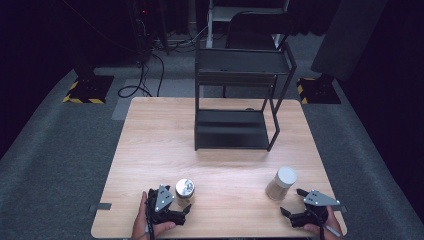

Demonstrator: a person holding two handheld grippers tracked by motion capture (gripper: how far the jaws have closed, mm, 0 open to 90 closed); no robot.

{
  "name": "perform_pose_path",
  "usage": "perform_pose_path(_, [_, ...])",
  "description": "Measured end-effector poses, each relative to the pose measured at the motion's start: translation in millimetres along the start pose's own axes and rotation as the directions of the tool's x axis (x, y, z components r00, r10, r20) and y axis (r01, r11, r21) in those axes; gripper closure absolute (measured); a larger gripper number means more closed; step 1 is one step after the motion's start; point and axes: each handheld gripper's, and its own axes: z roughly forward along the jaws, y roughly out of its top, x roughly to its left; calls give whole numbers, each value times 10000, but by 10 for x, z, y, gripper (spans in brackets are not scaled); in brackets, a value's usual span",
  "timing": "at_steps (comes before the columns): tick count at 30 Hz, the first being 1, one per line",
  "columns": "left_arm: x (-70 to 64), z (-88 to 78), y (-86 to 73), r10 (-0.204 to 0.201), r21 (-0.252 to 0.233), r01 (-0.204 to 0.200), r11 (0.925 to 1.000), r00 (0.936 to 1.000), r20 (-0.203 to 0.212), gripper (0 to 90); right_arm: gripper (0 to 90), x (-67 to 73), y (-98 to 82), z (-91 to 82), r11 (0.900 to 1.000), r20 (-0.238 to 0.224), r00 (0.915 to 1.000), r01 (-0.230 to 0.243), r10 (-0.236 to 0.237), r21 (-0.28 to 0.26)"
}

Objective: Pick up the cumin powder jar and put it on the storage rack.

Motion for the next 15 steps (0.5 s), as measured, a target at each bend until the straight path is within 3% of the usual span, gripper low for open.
perform_pose_path(11, [8,5,112,9,-378,-1,9993,9998,213,7,0,0,0,0,10000,1,10000,-3,3,1])
perform_pose_path(15, [20,7,166,230,-479,-208,9986,9987,463,15,0,1,0,0,10000,7,10000,-7,7,1])
